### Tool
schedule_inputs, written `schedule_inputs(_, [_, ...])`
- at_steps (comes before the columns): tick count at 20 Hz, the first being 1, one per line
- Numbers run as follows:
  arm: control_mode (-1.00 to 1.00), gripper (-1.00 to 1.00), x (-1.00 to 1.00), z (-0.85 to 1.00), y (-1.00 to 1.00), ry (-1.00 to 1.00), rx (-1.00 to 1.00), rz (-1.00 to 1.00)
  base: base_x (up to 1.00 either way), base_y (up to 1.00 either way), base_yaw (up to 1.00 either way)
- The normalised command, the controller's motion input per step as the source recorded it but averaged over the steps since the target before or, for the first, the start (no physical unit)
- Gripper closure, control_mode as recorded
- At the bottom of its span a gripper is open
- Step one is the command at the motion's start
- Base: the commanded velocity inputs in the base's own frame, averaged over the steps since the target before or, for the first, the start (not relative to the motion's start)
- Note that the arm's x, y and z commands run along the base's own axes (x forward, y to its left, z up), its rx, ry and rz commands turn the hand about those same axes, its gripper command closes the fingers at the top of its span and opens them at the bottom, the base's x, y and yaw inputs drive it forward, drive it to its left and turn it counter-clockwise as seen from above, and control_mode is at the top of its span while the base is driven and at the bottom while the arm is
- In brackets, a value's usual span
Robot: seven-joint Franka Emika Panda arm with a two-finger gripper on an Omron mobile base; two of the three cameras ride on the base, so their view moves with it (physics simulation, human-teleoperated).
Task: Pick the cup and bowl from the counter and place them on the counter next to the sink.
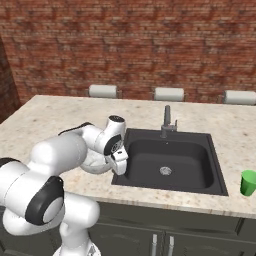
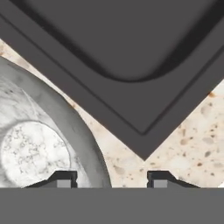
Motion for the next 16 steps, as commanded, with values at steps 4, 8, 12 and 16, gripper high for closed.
schedule_inputs(4, [-1.00, -1.00, -0.41, 0.45, 0.00, -0.03, 0.00, 0.01, 0.00, 0.00, 0.00])
schedule_inputs(8, [-1.00, -1.00, -0.51, 0.88, 0.00, -0.10, 0.00, 0.00, 0.00, 0.00, 0.00])
schedule_inputs(12, [-1.00, -1.00, -0.51, 0.67, 0.00, -0.03, 0.01, 0.01, 0.00, 0.00, 0.00])
schedule_inputs(16, [-1.00, -1.00, -0.73, 0.21, 0.26, 0.00, 0.00, 0.24, 0.00, 0.00, 0.00])
